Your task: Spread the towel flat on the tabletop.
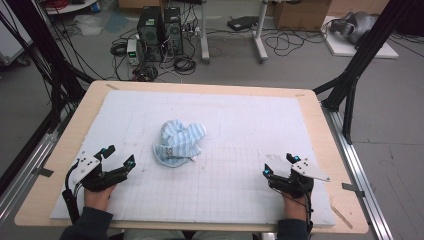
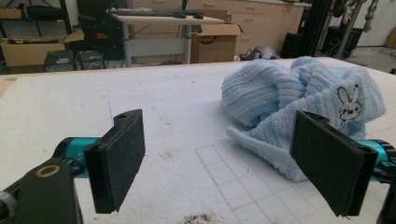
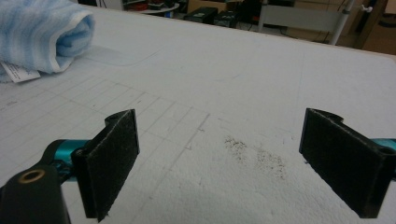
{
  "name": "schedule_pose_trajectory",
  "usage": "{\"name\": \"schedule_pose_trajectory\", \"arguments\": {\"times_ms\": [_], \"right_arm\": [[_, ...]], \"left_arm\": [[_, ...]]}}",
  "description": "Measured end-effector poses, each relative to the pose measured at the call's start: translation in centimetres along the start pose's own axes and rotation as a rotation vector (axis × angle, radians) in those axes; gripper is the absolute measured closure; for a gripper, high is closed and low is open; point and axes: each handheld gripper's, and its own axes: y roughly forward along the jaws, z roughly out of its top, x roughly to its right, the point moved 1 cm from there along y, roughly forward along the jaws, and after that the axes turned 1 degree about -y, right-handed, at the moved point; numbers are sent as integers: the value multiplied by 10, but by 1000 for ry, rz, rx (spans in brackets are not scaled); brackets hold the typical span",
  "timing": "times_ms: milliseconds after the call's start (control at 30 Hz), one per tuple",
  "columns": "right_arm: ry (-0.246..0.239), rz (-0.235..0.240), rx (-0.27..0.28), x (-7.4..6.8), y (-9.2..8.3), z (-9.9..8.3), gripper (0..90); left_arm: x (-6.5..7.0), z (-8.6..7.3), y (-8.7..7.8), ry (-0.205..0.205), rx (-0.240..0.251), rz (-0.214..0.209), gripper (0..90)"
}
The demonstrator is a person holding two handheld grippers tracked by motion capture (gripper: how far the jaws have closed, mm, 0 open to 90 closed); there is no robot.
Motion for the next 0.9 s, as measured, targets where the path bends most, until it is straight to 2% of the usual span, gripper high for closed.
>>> {"name": "schedule_pose_trajectory", "arguments": {"times_ms": [167, 433, 567, 700, 800, 867, 900], "right_arm": [[0, 0, 0, 0, 0, 0, 112], [8, 2, 0, 0, -1, 0, 112], [7, 1, 6, 1, 0, 0, 111], [8, 3, 3, 0, -1, 0, 112], [7, -1, 1, 0, 0, 0, 112], [9, 3, 1, 0, -1, 0, 112], [6, 2, 2, 1, 0, 0, 111]], "left_arm": [[-1, 0, 0, 0, -1, -5, 185], [-4, 1, 0, -29, -1, -13, 185], [-7, 3, 0, -63, -32, -26, 212], [-8, 13, -1, -73, -8, -45, 210], [-8, 22, 6, -83, -25, -58, 194], [-5, 31, 11, -58, -26, -67, 180], [-3, 35, 13, -57, -9, -70, 180]]}}
